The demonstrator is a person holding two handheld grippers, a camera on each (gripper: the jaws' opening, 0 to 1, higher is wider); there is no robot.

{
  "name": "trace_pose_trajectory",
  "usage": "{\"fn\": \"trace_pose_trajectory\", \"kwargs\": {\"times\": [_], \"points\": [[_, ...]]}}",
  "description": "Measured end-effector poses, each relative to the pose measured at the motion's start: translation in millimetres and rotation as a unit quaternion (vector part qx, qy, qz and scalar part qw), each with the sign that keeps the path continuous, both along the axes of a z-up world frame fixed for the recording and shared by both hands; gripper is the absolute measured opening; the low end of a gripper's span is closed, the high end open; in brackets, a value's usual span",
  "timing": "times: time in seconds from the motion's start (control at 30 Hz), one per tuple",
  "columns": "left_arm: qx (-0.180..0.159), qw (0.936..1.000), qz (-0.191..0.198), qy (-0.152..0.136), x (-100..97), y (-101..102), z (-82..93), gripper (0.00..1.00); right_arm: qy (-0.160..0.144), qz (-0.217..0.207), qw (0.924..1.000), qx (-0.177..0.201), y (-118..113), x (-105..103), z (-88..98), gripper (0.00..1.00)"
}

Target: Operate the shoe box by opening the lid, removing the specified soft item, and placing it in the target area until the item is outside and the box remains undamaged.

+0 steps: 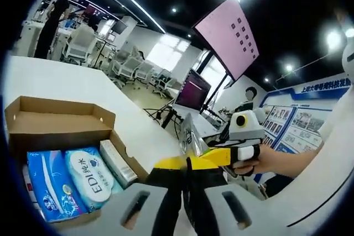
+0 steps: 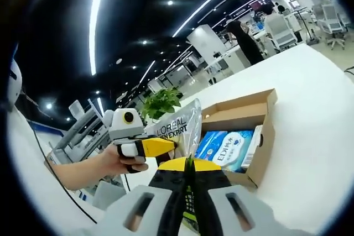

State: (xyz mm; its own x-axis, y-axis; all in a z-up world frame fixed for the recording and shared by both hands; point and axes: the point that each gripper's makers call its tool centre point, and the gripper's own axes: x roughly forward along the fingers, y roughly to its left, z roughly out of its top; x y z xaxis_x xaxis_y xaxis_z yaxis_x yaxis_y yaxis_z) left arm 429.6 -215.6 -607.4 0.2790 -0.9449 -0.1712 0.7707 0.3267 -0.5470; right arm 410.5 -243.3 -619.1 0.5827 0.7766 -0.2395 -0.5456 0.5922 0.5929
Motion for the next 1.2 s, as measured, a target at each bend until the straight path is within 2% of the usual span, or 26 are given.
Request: {"fn": "trace_pose_trajectory", "kwargs": {"times": [0.2,0.4,0.67,1.2], "points": [[0.014,0.9997,0.0,-0.018,1.5,-12.6,0.9,0.0,-0.008,-0.015,0.9998,-0.006,-13.9,1.8,1.3,0.0],[0.013,0.9997,-0.002,-0.019,7.9,-37.2,-6.3,0.0,-0.003,-0.041,0.9988,-0.025,-38.4,6.6,-4.7,0.0],[0.029,0.9992,-0.014,-0.023,15.1,-58.1,-10.3,0.0,-0.003,-0.064,0.9976,-0.025,-57.2,11.5,-9.1,0.0],[0.043,0.9989,-0.012,-0.015,13.5,-66.7,-19.9,0.0,-0.015,-0.062,0.9975,-0.031,-66.9,10.8,-18.2,0.0]]}}
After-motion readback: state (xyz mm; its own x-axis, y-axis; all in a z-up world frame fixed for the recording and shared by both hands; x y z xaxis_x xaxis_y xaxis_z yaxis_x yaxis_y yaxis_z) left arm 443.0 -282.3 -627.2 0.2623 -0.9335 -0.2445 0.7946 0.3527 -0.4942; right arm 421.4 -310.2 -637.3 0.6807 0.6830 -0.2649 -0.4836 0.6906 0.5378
